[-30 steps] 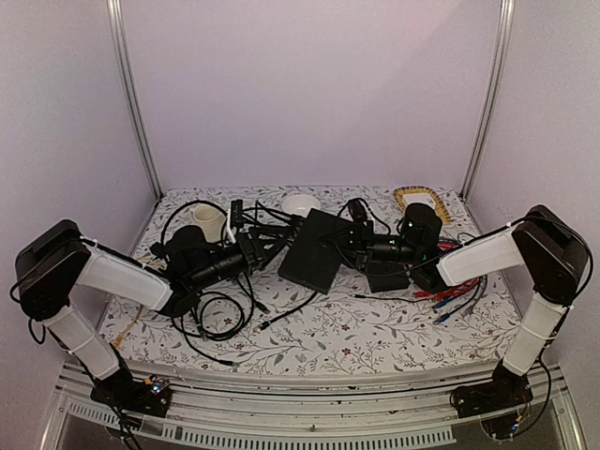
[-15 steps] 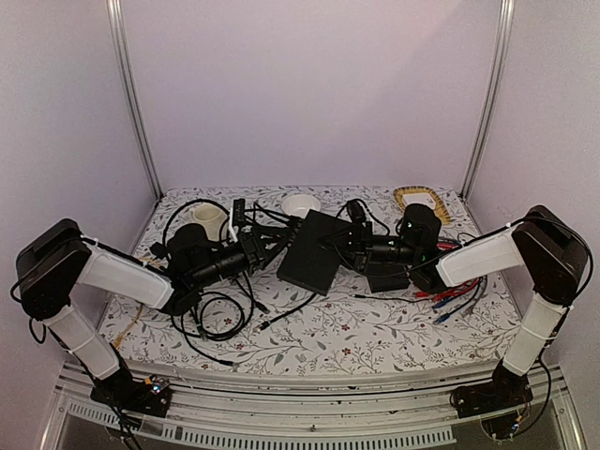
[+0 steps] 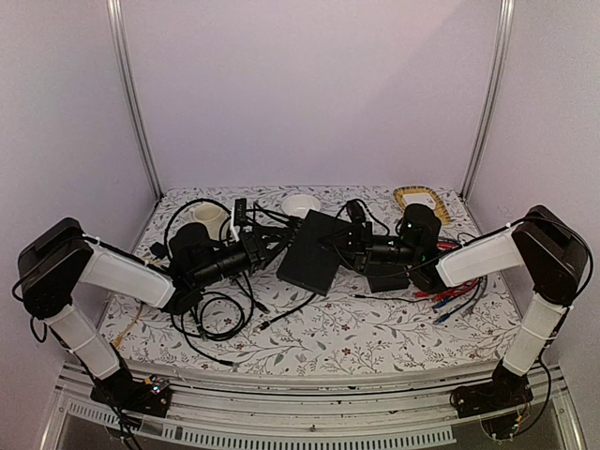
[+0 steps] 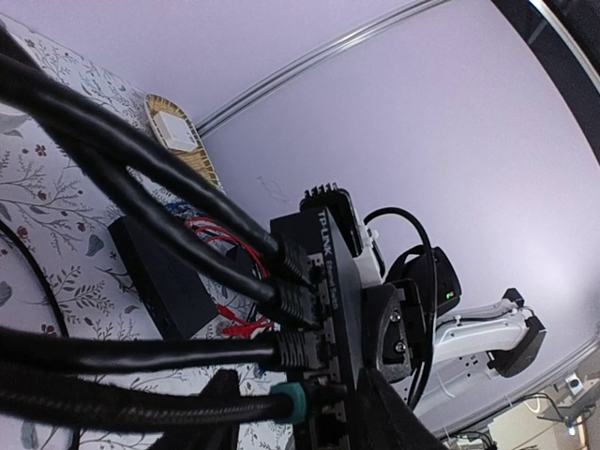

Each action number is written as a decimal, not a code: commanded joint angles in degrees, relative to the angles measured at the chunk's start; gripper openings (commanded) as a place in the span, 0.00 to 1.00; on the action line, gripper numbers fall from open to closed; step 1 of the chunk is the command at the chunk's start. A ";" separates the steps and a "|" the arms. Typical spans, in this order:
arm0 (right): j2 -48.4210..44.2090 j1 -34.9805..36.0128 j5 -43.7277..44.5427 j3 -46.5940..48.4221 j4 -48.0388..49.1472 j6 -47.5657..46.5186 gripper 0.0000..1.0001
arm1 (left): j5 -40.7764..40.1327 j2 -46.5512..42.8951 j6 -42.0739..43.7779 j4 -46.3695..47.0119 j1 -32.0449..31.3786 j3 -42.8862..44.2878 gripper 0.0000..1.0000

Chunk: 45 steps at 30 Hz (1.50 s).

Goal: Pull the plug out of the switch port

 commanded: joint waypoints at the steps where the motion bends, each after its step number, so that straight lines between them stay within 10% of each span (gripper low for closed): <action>1: -1.15 0.60 0.11 0.86 7.76 0.25 0.02 | 0.71 1.05 0.29 0.88 0.16 1.31 0.43; 45: -0.09 0.50 -0.19 1.51 7.77 0.34 0.02 | 0.66 1.30 -5.87 2.48 -0.62 -0.18 0.17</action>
